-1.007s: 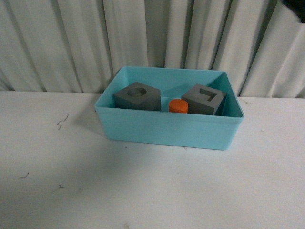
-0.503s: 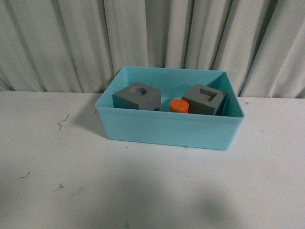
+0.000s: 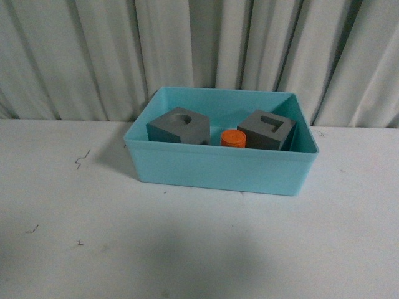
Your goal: Place gray and orange parts in blue box
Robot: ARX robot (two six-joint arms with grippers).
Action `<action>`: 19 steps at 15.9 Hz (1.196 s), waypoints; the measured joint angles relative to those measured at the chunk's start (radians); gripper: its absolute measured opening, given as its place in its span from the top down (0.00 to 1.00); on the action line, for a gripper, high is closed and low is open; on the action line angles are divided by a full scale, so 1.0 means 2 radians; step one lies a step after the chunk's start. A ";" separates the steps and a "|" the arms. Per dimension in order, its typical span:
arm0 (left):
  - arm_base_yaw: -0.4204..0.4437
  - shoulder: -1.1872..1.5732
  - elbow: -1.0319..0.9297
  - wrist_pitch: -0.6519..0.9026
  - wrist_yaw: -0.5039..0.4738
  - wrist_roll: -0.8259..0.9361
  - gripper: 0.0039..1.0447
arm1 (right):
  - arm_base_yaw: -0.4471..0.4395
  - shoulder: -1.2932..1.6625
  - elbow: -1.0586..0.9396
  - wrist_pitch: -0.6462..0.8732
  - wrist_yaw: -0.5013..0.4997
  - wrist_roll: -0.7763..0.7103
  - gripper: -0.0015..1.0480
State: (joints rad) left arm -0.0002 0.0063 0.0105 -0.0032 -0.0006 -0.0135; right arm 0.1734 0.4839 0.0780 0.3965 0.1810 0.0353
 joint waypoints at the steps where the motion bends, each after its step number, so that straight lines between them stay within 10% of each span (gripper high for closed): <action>1: 0.000 0.000 0.000 0.000 0.000 0.000 0.06 | -0.007 -0.009 -0.001 -0.004 -0.007 -0.004 0.51; 3: 0.000 0.000 0.000 0.000 0.000 0.000 0.06 | -0.091 -0.076 -0.019 -0.053 -0.081 -0.014 0.98; 19: 0.000 0.000 0.000 0.000 0.000 0.000 0.06 | -0.087 -0.240 -0.033 -0.200 -0.091 -0.016 0.98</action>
State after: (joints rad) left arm -0.0002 0.0063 0.0105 -0.0032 -0.0006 -0.0135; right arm -0.0002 0.0036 0.0120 -0.0036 -0.0002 0.0032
